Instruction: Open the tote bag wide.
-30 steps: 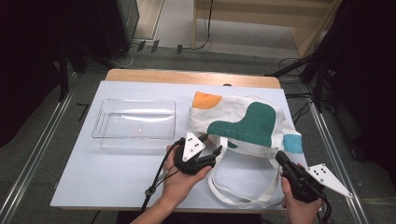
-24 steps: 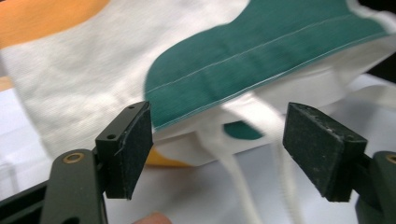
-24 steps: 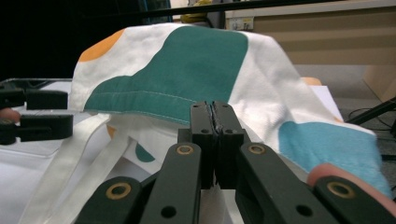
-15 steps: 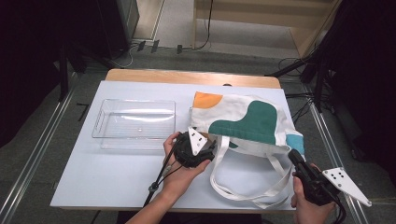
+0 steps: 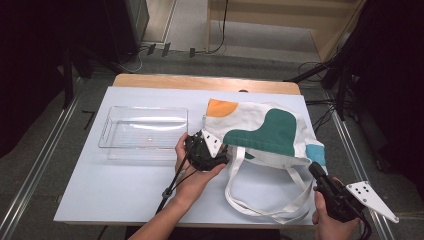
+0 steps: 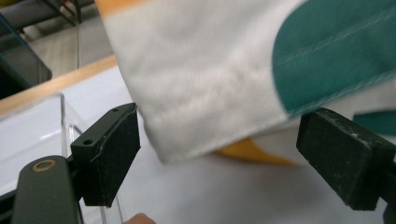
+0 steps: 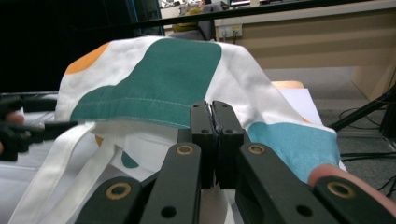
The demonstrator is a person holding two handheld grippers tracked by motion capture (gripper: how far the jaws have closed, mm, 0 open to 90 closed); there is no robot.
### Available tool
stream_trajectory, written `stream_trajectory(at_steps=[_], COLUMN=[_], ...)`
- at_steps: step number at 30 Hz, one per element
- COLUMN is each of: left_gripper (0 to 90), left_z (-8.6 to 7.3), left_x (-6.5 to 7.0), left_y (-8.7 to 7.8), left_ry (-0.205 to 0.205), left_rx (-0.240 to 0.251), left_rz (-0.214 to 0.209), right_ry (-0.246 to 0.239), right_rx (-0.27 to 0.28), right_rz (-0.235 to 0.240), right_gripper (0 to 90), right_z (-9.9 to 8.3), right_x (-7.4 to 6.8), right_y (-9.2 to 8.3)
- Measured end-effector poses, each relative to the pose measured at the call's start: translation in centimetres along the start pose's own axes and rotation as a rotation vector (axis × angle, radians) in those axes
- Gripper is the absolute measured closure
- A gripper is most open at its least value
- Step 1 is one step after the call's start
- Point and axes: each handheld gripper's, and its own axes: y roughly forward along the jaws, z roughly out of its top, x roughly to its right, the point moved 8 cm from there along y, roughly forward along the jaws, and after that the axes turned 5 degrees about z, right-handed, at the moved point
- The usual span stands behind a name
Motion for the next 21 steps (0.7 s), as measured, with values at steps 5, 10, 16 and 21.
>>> stream_trajectory(at_steps=[5,10,16,21], left_gripper=[16.6,30.6,45.4,71.8], left_z=[3.2,4.3,6.4,7.3], left_x=[-0.5,-0.4,-0.8,-0.5], left_y=[-1.9,-2.3,-2.5,-2.5], left_ry=[-0.026,-0.009,-0.024,-0.023], left_rx=[0.136,0.181,0.219,0.197], left_rz=[-0.039,-0.08,-0.194,-0.287], right_ry=[0.004,0.003,-0.006,-0.017], right_rx=[-0.047,-0.082,-0.112,-0.133], right_rz=[0.018,0.033,0.037,0.068], right_gripper=[89.6,89.5,89.5,88.7], right_z=[-1.2,-2.0,-2.5,-2.9], right_x=[-0.1,-0.3,-0.5,-0.9], right_y=[0.1,0.2,0.4,0.5])
